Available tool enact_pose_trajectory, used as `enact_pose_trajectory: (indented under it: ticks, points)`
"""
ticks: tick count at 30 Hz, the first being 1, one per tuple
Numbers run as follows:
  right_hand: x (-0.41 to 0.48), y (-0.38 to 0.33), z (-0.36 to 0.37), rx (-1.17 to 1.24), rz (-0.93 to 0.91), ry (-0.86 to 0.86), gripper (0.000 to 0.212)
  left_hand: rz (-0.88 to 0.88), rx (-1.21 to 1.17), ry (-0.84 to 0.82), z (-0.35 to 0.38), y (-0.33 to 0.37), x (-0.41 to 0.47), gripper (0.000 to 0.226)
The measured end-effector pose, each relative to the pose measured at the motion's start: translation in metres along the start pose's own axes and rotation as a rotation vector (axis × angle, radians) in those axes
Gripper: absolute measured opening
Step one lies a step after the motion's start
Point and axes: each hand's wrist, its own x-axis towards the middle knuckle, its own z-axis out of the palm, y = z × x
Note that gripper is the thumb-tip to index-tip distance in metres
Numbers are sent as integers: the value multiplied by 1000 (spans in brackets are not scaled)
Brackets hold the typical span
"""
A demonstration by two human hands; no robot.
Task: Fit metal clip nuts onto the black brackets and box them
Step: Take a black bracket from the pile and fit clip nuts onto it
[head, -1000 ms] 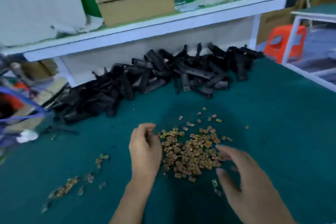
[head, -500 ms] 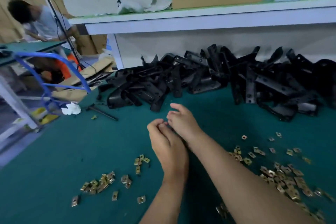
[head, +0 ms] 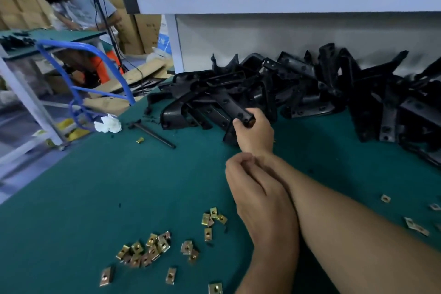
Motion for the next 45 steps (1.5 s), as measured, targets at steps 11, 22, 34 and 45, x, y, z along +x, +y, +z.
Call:
enact_pose_trajectory:
  ticks: [11,22,34,45]
  points:
    - [-76,5,-102,-116,-25,-93,6,12,106,-87,0,1,-1,15]
    - [-150,-21,-200,-199,-530,24,35,-92,-486,-209,-2,6,-3,49]
    - [-142,-17,-329,-743,51,-728,61,-589,-247,-828,-6,8,8,81]
    - [-140,16,-326,-718,-38,-740,31,-759,-808,-1179,-3,14,1,50]
